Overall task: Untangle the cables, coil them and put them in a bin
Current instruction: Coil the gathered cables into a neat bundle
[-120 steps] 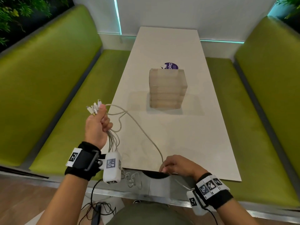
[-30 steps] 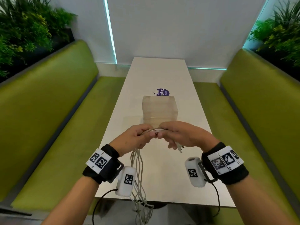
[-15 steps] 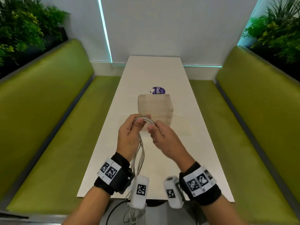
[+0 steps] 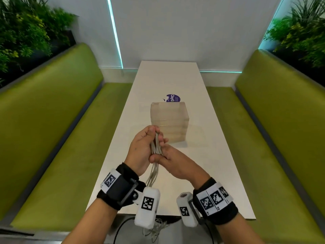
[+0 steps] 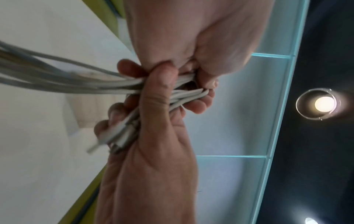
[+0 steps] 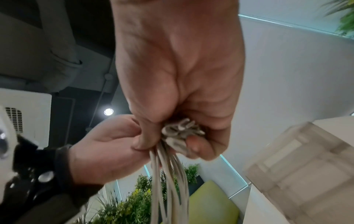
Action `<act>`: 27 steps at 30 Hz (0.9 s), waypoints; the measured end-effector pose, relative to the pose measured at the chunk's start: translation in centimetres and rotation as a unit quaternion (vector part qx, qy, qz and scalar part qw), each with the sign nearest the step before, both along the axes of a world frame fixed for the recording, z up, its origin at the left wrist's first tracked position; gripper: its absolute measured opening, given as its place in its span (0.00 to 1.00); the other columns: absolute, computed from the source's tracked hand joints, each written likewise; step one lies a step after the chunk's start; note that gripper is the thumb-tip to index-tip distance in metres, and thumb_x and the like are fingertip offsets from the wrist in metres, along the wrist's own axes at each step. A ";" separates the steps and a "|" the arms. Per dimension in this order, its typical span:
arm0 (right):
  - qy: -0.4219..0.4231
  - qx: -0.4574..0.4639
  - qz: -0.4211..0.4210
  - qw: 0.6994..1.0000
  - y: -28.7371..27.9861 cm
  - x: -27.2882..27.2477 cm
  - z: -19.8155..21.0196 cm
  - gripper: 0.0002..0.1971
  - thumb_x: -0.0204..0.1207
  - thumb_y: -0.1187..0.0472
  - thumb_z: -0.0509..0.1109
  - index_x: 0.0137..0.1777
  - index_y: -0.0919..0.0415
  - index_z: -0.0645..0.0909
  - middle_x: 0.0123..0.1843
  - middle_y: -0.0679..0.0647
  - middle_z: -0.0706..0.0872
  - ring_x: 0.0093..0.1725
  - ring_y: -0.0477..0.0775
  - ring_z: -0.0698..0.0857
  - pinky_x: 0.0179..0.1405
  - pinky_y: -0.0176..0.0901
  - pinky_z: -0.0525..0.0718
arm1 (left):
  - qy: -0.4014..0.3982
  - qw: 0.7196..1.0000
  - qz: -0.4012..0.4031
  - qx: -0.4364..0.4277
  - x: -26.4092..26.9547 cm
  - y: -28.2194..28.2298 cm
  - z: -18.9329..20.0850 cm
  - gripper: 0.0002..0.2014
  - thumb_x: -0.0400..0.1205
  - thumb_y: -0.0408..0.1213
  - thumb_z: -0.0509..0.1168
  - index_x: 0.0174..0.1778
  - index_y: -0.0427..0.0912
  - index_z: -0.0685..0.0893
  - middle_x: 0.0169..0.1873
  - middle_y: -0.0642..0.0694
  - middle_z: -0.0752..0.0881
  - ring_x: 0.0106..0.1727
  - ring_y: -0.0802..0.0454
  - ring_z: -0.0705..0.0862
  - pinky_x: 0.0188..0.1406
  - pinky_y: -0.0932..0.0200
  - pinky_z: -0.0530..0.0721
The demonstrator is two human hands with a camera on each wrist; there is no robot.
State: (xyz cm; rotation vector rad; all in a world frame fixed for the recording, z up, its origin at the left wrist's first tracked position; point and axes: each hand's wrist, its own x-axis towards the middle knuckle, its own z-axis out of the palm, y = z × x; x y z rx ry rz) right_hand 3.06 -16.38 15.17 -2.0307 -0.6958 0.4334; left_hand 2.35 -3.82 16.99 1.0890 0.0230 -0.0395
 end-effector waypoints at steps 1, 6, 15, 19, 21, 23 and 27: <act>-0.010 0.016 -0.006 1.000 -0.1 0.0 -0.2 0.10 0.84 0.56 0.62 0.51 0.62 0.80 0.52 0.51 0.77 0.48 0.40 0.78 0.50 0.31 0.77 | 0.007 1.000 -0.015 -0.017 0.0 0.0 0.3 0.14 0.89 0.36 0.49 0.42 0.38 0.76 0.26 0.47 0.77 0.26 0.55 0.78 0.36 0.59 0.87; 0.124 0.224 0.001 0.967 -0.4 -1.2 -1.6 0.10 0.85 0.59 0.60 0.43 0.60 0.78 0.34 0.47 0.84 0.38 0.49 0.84 0.50 0.46 0.84 | -0.002 0.998 -0.064 0.011 0.0 -0.4 1.3 0.13 0.88 0.34 0.51 0.39 0.41 0.75 0.24 0.50 0.73 0.26 0.54 0.70 0.35 0.63 0.79; 0.222 0.335 0.016 0.915 -0.4 -1.3 -3.8 0.29 0.72 0.33 0.66 0.41 0.63 0.75 0.24 0.45 0.71 0.23 0.44 0.73 0.36 0.45 0.80 | 0.003 0.990 -0.124 0.065 -0.1 -0.7 1.4 0.14 0.89 0.34 0.49 0.39 0.41 0.74 0.24 0.51 0.69 0.24 0.57 0.67 0.16 0.67 0.68; 0.232 0.342 0.003 0.911 -0.2 -1.7 -3.7 0.23 0.76 0.41 0.68 0.38 0.62 0.70 0.23 0.45 0.70 0.22 0.44 0.69 0.31 0.40 0.79 | -0.012 0.990 -0.122 0.073 0.0 -0.8 0.9 0.14 0.88 0.32 0.49 0.38 0.39 0.74 0.23 0.51 0.70 0.23 0.56 0.67 0.28 0.66 0.70; 0.233 0.331 -0.019 0.914 -0.2 -1.7 -3.7 0.18 0.79 0.48 0.64 0.36 0.61 0.70 0.22 0.45 0.69 0.21 0.45 0.68 0.30 0.40 0.78 | -0.027 0.989 -0.114 0.086 0.0 -0.8 0.4 0.14 0.89 0.34 0.49 0.39 0.40 0.74 0.24 0.51 0.72 0.25 0.56 0.69 0.31 0.65 0.72; 0.228 0.319 -0.049 0.919 -0.3 -1.5 -3.6 0.16 0.81 0.51 0.60 0.35 0.61 0.70 0.22 0.46 0.69 0.21 0.46 0.68 0.30 0.41 0.77 | -0.063 0.986 -0.086 0.126 0.0 -0.8 0.0 0.12 0.88 0.40 0.52 0.45 0.40 0.77 0.29 0.49 0.79 0.31 0.54 0.78 0.38 0.60 0.78; 0.161 0.314 -0.094 0.931 -0.8 -0.8 -2.2 0.19 0.81 0.46 0.59 0.34 0.58 0.76 0.23 0.45 0.73 0.25 0.50 0.75 0.37 0.48 0.79 | -0.053 0.972 -0.123 0.194 -0.6 0.0 -2.5 0.37 0.74 0.66 0.62 0.75 0.49 0.66 0.42 0.50 0.87 0.40 0.52 0.87 0.43 0.57 0.84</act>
